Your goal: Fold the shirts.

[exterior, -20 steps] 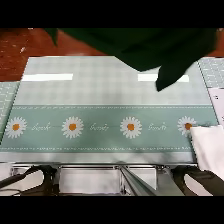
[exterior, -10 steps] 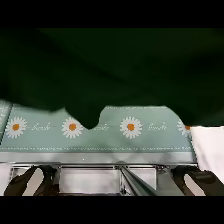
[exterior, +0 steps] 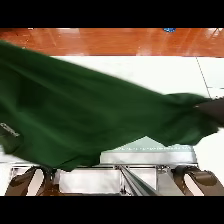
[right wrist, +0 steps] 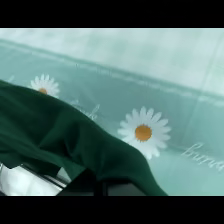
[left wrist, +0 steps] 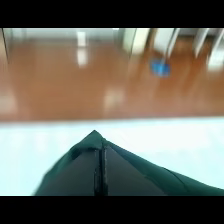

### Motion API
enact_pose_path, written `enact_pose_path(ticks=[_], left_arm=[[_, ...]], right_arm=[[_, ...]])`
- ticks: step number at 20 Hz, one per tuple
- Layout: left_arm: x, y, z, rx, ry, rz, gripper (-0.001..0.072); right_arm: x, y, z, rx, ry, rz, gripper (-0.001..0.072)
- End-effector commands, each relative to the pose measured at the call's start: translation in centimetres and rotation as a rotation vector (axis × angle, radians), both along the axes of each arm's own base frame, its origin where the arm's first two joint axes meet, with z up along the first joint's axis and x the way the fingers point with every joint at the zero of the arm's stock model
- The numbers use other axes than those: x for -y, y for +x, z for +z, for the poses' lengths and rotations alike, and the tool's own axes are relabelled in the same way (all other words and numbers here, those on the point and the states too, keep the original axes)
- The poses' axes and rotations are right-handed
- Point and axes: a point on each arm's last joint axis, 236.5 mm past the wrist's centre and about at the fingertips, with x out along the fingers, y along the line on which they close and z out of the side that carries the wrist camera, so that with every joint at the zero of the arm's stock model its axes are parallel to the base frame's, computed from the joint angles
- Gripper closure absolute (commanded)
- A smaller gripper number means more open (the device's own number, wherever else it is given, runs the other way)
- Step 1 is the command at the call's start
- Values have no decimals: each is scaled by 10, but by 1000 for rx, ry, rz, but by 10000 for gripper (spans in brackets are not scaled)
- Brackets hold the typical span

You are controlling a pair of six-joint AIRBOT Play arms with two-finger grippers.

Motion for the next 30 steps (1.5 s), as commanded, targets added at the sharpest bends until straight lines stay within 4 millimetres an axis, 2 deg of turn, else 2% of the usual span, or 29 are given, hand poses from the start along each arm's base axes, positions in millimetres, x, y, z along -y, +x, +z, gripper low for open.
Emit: enact_pose_path(ticks=[1, 3, 5, 6, 8, 10, 12, 15, 16, 17, 18, 19, 20, 22, 23, 24, 25, 27, 30], left_arm=[[-14, 53, -118, -250, -148, 7, 690], [-18, 101, -185, -343, -220, 28, 690], [-4, 146, -241, -405, -199, -9, 690], [3, 171, -266, -423, -195, -12, 690], [14, 220, -302, -434, -200, 6, 690], [29, 257, -331, -472, -200, -14, 690], [46, 282, -353, -528, -195, -64, 690], [61, 302, -369, -597, -201, -125, 685], [63, 304, -369, -621, -206, -143, 570], [63, 302, -366, -646, -211, -161, 234], [57, 298, -361, -669, -194, -174, 200], [39, 288, -359, -710, -134, -177, 201], [11, 274, -362, -779, -62, -150, 201], [-57, 226, -376, -1000, -3, -28, 201], [-76, 195, -382, -1109, -26, -14, 201], [-84, 170, -387, -1184, -82, -2, 201], [-82, 146, -393, -1227, -155, -3, 201], [-65, 100, -415, -1267, -251, 11, 201], [-34, 23, -455, -1332, -315, 25, 201]], right_arm=[[-9, 33, -92, -143, 65, -43, 688], [-5, 65, -130, -180, 64, -88, 688], [2, 111, -157, -178, 66, -165, 687], [6, 136, -174, -181, 68, -212, 687], [12, 176, -205, -209, 53, -261, 687], [12, 216, -233, -256, 39, -267, 687], [13, 254, -251, -283, 42, -276, 687], [18, 304, -256, -319, 167, -357, 667], [20, 317, -251, -327, 234, -382, 459], [26, 325, -243, -331, 281, -394, 290], [37, 329, -230, -330, 307, -398, 295], [54, 328, -216, -328, 314, -396, 295], [76, 321, -201, -334, 309, -391, 296], [128, 291, -181, -351, 241, -407, 296], [158, 271, -181, -365, 141, -434, 296], [187, 248, -185, -378, 38, -477, 296], [204, 228, -190, -391, -18, -518, 296], [209, 190, -212, -413, -9, -591, 296], [177, 135, -251, -430, 59, -590, 297]])
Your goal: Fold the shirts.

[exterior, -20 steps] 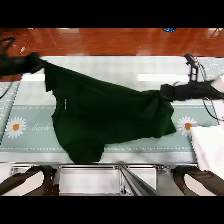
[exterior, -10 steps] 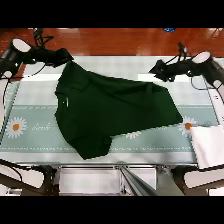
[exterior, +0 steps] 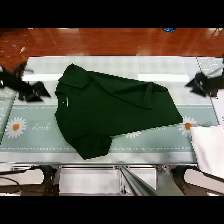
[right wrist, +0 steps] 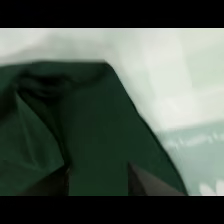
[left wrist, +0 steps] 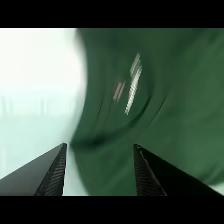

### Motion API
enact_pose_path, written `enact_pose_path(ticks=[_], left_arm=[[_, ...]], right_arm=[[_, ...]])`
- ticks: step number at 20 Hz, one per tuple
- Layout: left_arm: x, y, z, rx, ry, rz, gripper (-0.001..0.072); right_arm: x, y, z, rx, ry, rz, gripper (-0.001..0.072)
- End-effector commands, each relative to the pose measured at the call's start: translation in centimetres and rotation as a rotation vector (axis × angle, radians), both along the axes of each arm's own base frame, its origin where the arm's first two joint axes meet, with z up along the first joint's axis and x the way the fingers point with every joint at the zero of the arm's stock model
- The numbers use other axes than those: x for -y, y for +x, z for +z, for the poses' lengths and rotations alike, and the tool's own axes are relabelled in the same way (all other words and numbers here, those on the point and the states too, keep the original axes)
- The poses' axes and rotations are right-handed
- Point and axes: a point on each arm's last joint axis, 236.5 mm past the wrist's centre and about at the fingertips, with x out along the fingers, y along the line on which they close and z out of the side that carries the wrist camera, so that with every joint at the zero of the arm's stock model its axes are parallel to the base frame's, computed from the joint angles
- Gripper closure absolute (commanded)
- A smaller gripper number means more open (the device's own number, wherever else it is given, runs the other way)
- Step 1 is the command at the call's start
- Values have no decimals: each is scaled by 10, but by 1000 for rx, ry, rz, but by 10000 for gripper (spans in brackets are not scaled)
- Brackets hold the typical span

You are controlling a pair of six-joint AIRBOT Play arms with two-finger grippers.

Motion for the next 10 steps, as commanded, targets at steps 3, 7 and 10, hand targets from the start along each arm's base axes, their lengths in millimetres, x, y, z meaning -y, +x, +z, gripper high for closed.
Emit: enact_pose_path(ticks=[3, 7, 10], left_arm=[[44, -135, -48, -181, -97, 37, 201], [69, -181, -60, -284, -160, 54, 201], [100, -176, -71, -253, -248, 133, 201]], right_arm=[[-32, -85, -45, -17, 39, -20, 297], [-40, -97, -38, 4, 35, -10, 296], [-47, -96, -31, 19, 65, -10, 297]])
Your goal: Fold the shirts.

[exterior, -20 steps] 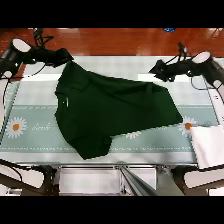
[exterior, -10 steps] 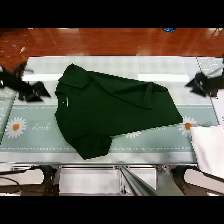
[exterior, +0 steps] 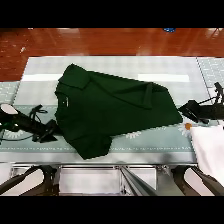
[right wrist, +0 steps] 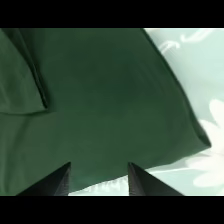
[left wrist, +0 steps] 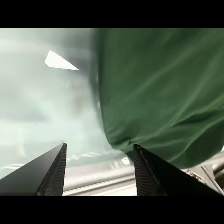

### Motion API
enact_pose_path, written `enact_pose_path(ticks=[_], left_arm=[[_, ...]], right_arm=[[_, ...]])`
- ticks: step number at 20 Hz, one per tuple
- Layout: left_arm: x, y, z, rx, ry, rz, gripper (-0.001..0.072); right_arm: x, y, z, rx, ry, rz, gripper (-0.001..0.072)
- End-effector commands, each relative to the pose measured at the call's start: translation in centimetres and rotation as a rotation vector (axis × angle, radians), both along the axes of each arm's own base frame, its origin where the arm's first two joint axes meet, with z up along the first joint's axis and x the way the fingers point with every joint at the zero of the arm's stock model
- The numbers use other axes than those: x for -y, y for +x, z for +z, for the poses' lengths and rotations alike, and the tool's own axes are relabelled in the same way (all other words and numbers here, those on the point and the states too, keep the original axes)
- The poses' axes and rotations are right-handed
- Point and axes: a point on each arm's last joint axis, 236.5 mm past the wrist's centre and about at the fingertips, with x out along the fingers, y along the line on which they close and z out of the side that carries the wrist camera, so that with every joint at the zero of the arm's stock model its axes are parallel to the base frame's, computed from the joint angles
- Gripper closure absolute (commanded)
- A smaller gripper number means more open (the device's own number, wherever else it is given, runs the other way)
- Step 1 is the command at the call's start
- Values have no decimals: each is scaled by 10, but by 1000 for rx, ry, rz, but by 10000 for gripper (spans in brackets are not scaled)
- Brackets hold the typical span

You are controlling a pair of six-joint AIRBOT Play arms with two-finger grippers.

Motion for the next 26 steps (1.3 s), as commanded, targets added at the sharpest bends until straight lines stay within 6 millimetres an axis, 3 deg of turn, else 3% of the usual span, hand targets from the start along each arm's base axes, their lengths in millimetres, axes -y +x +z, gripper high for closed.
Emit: enact_pose_path(ticks=[1, 4, 5, 7, 8, 10, 11, 12, 15, 19, 21, 26], left_arm=[[37, 0, -12, 22, -85, 115, 201], [57, 7, -19, 65, -76, 97, 203], [61, 8, -23, 74, -63, 77, 239], [61, 14, -27, 97, -43, 75, 692], [60, 15, -26, 106, -44, 70, 690], [60, 16, -22, 112, -57, 56, 689], [60, 16, -21, 115, -59, 50, 690], [60, 16, -21, 114, -60, 50, 689], [60, 16, -22, 116, -58, 51, 690], [60, 16, -22, 120, -59, 45, 690], [60, 16, -21, 118, -61, 44, 690], [60, 16, -21, 118, -61, 44, 690]], right_arm=[[-11, -5, 4, 13, 39, 4, 297], [-13, -4, 6, 8, 57, -10, 297], [-13, -4, 6, 8, 56, -13, 297], [3, -4, 12, 9, 58, -58, 296], [22, -8, 11, 1, 50, -112, 297], [69, -43, -7, -105, 17, -256, 297], [78, -61, -18, -150, 38, -312, 297], [81, -74, -29, -182, 70, -363, 297], [67, -83, -48, -233, 146, -369, 297], [40, -59, -61, -214, 231, -272, 297], [39, -48, -72, -231, 231, -263, 298], [34, -8, -77, -240, 230, -191, 300]])
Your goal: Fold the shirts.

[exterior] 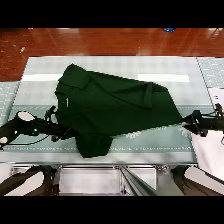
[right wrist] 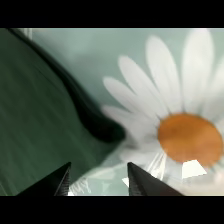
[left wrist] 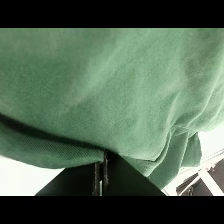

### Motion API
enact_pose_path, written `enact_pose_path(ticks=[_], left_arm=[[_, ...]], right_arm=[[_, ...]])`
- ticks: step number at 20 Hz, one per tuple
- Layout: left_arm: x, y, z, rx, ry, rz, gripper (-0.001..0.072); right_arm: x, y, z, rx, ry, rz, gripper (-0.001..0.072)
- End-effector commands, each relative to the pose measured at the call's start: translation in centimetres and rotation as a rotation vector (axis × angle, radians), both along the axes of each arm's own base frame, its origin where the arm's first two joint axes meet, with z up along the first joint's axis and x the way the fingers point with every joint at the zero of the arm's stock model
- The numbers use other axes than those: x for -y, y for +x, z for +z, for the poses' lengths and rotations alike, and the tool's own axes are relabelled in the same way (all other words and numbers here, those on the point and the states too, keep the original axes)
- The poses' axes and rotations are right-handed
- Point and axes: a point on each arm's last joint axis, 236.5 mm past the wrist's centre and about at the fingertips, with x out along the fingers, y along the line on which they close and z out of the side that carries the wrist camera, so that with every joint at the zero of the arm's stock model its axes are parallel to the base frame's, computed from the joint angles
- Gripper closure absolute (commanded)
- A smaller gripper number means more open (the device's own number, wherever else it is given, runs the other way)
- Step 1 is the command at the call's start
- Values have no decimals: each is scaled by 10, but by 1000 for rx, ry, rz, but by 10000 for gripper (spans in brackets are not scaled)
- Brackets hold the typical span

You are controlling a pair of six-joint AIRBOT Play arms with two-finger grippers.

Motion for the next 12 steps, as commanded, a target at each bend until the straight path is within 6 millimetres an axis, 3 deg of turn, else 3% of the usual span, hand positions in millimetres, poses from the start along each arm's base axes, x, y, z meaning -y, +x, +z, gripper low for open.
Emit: enact_pose_path(ticks=[1, 3, 4, 6, 7, 8, 10, 12], left_arm=[[0, 0, 0, 1, 2, -4, 690], [-1, 2, -1, 9, 8, 2, 690], [-2, 4, -2, 15, 13, 7, 690], [-2, 9, 0, 28, 9, 17, 690], [-2, 16, 5, 47, 10, 15, 690], [-3, 29, 15, 83, 9, 11, 690], [-4, 70, 57, 214, 1, -15, 690], [-3, 124, 135, 454, -10, -50, 690]], right_arm=[[-7, 28, -8, -1, -3, 32, 301], [-20, 37, -14, -9, -1, 67, 322], [-29, 40, -16, -12, 9, 93, 367], [-43, 51, -12, 13, 9, 150, 664], [-50, 61, -1, 58, 13, 181, 686], [-56, 74, 18, 113, 14, 214, 687], [-60, 103, 73, 245, -35, 287, 687], [-59, 136, 156, 440, -135, 331, 687]])
